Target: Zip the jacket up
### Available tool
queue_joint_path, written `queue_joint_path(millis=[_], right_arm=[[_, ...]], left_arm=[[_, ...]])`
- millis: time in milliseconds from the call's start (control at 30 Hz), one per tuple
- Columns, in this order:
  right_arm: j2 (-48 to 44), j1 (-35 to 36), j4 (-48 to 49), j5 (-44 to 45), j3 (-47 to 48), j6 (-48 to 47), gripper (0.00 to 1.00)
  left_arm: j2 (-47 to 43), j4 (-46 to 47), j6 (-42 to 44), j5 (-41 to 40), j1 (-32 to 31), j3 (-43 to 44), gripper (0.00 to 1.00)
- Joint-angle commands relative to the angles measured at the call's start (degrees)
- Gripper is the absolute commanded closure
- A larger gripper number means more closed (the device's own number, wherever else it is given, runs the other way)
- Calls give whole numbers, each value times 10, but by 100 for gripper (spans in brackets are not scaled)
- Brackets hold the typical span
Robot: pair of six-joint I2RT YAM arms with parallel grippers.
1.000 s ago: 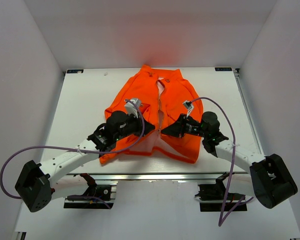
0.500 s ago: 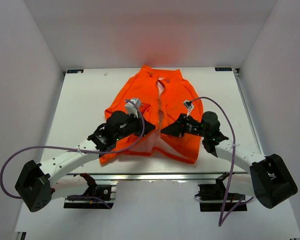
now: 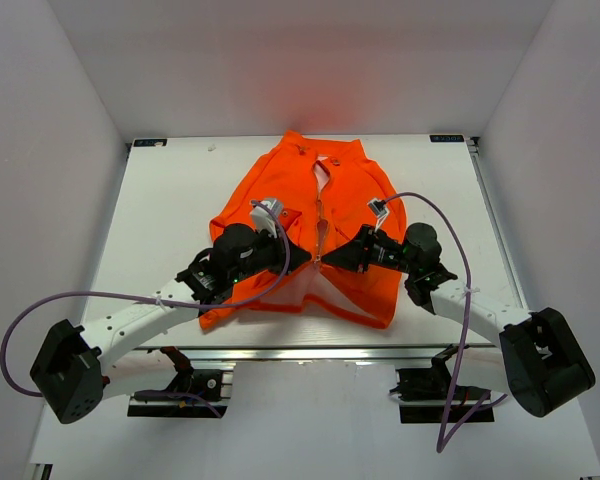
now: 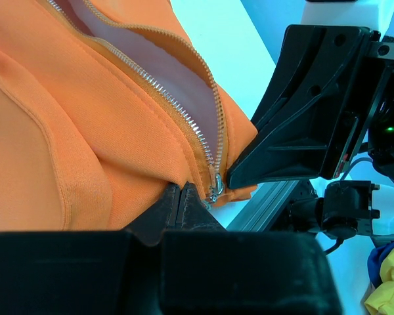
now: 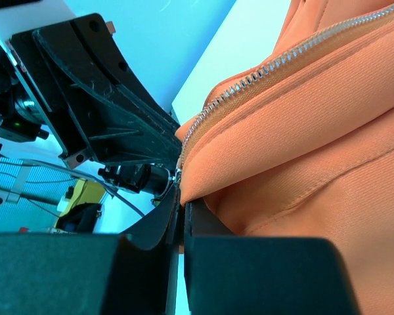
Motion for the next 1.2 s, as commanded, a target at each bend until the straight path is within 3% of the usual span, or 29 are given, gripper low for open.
queue_joint_path(millis=[0, 533, 1167], right_arm=[[-4, 0, 42, 9, 23, 8, 100], [-29, 0, -73, 30, 31, -33, 100], [-27, 9, -59, 8, 20, -23, 100]], left_arm=[[-20, 14, -3, 14, -7, -7, 100], [-32, 5, 0, -14, -11, -5, 100], [-3, 25, -9, -16, -18, 4, 100]])
